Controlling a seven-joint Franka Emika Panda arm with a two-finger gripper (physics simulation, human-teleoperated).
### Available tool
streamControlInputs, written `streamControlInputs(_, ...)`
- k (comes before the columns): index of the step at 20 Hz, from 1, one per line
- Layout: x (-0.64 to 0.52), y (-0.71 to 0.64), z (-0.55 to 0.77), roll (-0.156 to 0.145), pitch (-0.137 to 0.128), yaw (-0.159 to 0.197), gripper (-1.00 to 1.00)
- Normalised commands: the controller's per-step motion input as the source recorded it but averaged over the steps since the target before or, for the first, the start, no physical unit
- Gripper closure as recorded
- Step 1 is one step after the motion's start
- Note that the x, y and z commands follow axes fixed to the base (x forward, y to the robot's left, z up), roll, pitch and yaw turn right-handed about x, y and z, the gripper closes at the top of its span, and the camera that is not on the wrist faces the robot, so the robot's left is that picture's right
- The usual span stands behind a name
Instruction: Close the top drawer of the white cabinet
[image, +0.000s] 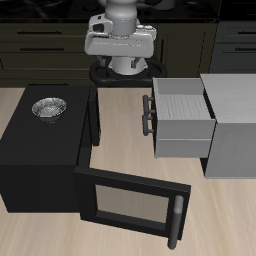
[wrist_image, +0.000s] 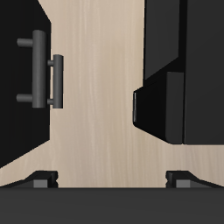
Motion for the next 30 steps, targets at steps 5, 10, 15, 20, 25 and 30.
streamControlInputs(5,0.1,0.06,-0.06,0.037,-0.012,0.248,-1.0)
streamControlInputs(10,0.18,0.08,-0.09,0.019,0.043,0.307,-1.0)
streamControlInputs(15,0.13,0.12,-0.09,0.053,0.041,0.373,-1.0)
streamControlInputs(20,0.19,-0.15,0.15,-0.067,-0.038,0.235,-1.0)
streamControlInputs(25,0.05,-0.04,0.04,0.021,0.036,0.229,-1.0)
streamControlInputs(30,0.1,-0.12,-0.09,-0.043,-0.058,0.357,-1.0)
